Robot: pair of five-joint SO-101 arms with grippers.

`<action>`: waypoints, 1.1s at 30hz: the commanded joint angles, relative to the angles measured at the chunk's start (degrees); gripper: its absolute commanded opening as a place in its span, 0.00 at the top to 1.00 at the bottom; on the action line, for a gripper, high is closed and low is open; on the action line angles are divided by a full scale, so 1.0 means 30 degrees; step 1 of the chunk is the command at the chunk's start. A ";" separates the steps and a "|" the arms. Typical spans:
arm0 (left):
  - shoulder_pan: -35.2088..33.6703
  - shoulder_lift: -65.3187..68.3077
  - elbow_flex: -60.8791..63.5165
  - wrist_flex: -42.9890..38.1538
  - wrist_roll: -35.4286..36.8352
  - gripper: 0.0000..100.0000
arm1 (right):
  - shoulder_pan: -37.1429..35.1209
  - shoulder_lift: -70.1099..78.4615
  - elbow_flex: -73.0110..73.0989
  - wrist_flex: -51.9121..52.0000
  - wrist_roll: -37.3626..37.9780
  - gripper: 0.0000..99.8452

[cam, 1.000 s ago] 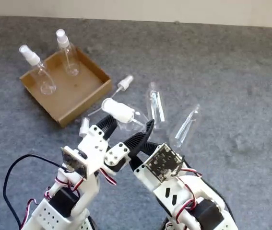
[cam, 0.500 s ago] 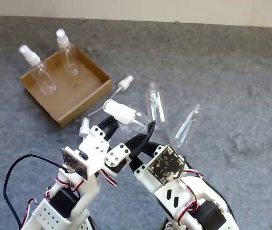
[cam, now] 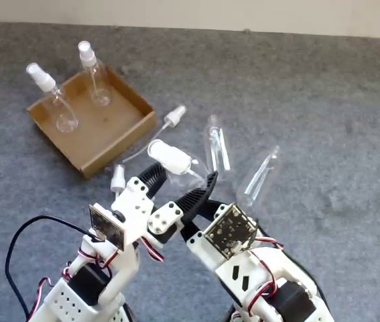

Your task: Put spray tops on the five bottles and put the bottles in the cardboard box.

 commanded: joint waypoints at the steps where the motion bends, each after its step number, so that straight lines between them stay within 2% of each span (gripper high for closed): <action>1: 0.1128 -0.0103 0.0396 0.0234 -0.0029 0.94 | 0.0190 -0.0278 -0.0777 -0.0396 0.0117 0.99; 12: 0.1216 -0.0103 0.0366 0.0996 -0.0029 0.94 | 0.3004 -0.0278 0.0161 -0.0542 0.0117 0.99; 21: 0.1040 -0.0103 0.0308 0.0908 -0.0088 0.94 | 0.2974 -0.0278 0.1538 -0.0542 0.0117 0.99; 33: -0.4557 0.0044 -0.1333 0.1026 0.0000 0.94 | 0.3033 -0.0278 0.1890 -0.0425 0.0117 0.99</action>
